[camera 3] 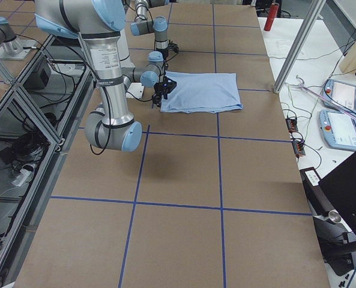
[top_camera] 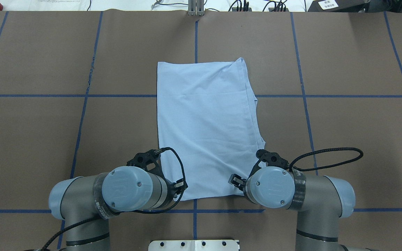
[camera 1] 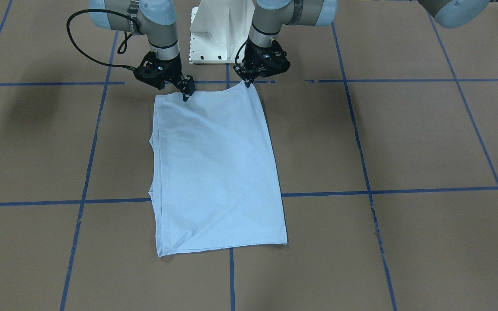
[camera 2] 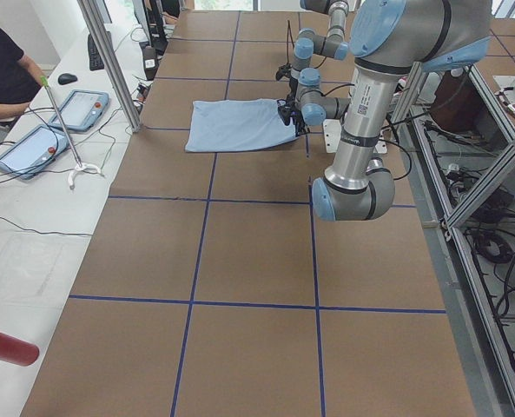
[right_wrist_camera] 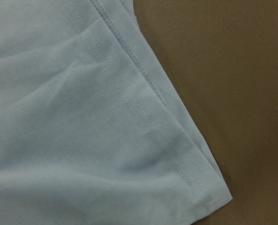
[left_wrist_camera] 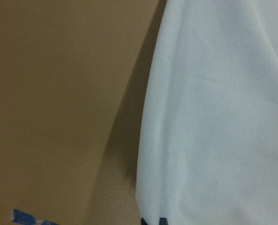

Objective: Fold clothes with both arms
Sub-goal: 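Grasp both near corners with the left and right grippers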

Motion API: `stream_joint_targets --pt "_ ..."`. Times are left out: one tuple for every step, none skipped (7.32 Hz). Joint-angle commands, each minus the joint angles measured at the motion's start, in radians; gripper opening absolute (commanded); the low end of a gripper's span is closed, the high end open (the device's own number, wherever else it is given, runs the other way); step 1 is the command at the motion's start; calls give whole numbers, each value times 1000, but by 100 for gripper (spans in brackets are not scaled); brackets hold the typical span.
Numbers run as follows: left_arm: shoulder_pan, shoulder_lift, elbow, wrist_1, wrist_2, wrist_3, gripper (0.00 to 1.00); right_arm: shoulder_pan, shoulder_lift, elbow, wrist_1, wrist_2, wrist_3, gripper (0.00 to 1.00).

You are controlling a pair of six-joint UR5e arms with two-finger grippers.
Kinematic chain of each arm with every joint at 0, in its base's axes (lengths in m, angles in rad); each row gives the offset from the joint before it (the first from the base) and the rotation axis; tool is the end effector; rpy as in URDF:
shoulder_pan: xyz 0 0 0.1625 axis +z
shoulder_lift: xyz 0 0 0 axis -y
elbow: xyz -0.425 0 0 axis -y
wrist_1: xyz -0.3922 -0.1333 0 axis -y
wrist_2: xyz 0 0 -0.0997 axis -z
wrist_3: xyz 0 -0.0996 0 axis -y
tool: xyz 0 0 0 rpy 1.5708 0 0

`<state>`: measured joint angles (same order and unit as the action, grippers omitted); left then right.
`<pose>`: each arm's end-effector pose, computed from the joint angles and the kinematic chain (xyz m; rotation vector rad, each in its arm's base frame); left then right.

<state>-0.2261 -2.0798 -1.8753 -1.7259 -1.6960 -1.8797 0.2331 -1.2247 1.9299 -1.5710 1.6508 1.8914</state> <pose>0.5717 -0.2555 0.2224 -0.1565 0.9698 -0.4311 -0.5384 -0.2566 0.3191 -0.1086 -0.7084 0.5019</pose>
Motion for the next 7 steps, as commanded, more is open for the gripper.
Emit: stream_joint_targets --pt "1 0 -1 0 -1 -1 0 0 -1 -2 -4 0 0 100" --pt "1 0 -1 0 -1 -1 0 0 -2 -2 -4 0 0 100" --pt "-1 0 -1 -1 -1 -1 0 0 -2 -3 -4 0 0 100" --pt "-1 0 1 -1 1 -1 0 0 -2 -8 -4 0 0 100" --pt "1 0 1 -3 1 -1 0 0 -2 -12 -4 0 0 100" --pt "1 0 1 -3 1 -1 0 -1 -2 -17 -4 0 0 100" --pt "1 0 1 -3 2 -1 0 0 -2 -16 -3 0 2 98"
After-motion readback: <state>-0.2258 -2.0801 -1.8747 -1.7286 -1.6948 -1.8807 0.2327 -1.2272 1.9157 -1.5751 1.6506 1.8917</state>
